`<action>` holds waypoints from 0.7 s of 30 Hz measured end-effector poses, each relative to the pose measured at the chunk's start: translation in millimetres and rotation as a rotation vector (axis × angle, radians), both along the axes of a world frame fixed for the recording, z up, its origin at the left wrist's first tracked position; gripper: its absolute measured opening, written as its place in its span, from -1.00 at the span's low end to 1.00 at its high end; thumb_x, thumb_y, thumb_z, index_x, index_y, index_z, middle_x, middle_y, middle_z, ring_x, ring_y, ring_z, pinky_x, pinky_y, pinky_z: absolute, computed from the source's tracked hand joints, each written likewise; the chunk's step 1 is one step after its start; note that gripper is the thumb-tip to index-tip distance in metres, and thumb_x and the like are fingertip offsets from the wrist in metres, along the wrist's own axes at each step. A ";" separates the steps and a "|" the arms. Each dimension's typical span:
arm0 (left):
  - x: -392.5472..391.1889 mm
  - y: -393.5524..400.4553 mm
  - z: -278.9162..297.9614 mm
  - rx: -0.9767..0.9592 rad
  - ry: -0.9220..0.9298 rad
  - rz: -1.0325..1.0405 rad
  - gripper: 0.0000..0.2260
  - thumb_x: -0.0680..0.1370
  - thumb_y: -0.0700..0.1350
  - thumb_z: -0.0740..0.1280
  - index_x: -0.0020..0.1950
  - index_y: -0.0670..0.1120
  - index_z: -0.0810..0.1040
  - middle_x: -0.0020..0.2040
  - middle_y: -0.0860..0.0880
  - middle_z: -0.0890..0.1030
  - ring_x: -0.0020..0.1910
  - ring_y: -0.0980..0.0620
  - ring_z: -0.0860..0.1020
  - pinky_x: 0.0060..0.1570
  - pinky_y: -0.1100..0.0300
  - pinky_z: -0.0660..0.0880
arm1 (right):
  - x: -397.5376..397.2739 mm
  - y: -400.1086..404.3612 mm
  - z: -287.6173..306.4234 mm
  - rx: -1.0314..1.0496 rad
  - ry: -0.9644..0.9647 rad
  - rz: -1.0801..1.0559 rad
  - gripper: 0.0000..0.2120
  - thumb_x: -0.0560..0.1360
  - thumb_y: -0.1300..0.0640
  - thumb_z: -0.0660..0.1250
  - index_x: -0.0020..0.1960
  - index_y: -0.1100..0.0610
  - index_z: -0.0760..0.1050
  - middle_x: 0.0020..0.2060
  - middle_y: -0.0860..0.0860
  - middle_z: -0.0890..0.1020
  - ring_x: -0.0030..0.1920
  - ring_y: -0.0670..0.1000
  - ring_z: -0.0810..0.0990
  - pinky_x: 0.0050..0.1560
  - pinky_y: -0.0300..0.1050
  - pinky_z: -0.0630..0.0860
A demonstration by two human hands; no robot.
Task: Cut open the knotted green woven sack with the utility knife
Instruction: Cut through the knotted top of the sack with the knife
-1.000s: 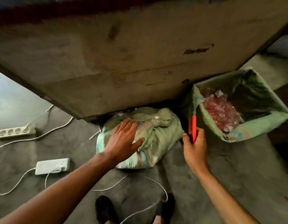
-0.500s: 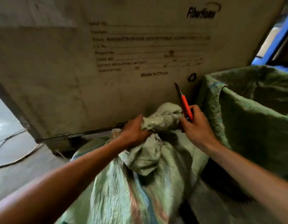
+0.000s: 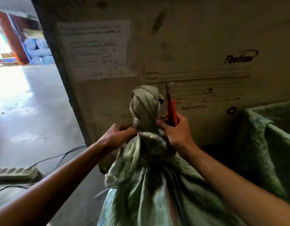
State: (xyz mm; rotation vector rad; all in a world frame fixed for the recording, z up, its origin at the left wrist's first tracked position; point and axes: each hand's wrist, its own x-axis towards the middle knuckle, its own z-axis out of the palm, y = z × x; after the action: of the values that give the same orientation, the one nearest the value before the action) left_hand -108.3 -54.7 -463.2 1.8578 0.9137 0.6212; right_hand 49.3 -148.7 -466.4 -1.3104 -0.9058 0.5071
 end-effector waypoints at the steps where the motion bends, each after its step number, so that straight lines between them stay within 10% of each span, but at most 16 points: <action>1: 0.7 2.9 -1.2 0.041 -0.032 0.033 -0.83 0.34 -0.08 0.46 -0.10 -0.06 0.66 -0.12 -0.16 0.70 -0.14 -0.02 0.61 -0.07 0.12 0.57 | 0.8 1.9 -4.9 0.001 0.013 0.004 -0.85 0.40 0.30 0.43 -0.23 0.13 0.48 -0.35 -0.02 0.55 -0.31 -0.14 0.57 -0.25 -0.32 0.53; 5: -2.2 7.2 -25.2 -0.246 -0.235 0.076 -0.83 0.42 -0.35 0.26 -0.10 -0.23 0.62 -0.11 -0.21 0.64 -0.14 -0.11 0.57 -0.06 0.06 0.50 | -11.4 9.6 -19.6 -0.069 0.040 0.107 -0.92 0.45 0.25 0.39 -0.20 0.16 0.51 -0.37 0.02 0.54 -0.34 -0.03 0.52 -0.39 -0.34 0.48; 16: 2.1 14.7 -27.3 -0.714 -0.713 -0.004 -0.57 0.36 0.04 0.38 0.12 -0.19 0.56 -0.15 -0.10 0.71 -0.23 0.03 0.66 -0.19 0.18 0.59 | 25.8 -4.6 -40.7 -0.213 -0.034 0.262 -0.71 0.36 0.04 0.46 0.05 0.08 0.58 -0.12 -0.06 0.67 -0.12 -0.15 0.64 -0.19 -0.33 0.53; 21: 8.6 20.5 -12.6 -0.549 -0.719 0.162 -0.55 0.53 0.13 0.28 0.24 -0.19 0.53 0.07 -0.19 0.69 0.05 -0.10 0.66 0.02 0.02 0.59 | 0.2 -3.2 -45.8 -0.171 0.042 0.317 -0.79 0.29 0.01 0.52 -0.42 0.03 0.53 -0.54 -0.10 0.58 -0.47 -0.14 0.56 -0.39 -0.31 0.49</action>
State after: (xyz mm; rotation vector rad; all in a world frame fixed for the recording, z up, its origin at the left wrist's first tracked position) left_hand -99.7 -34.1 -475.9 0.9635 0.6546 0.9422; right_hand 49.5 -151.9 -512.2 -1.3100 -1.0591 0.8716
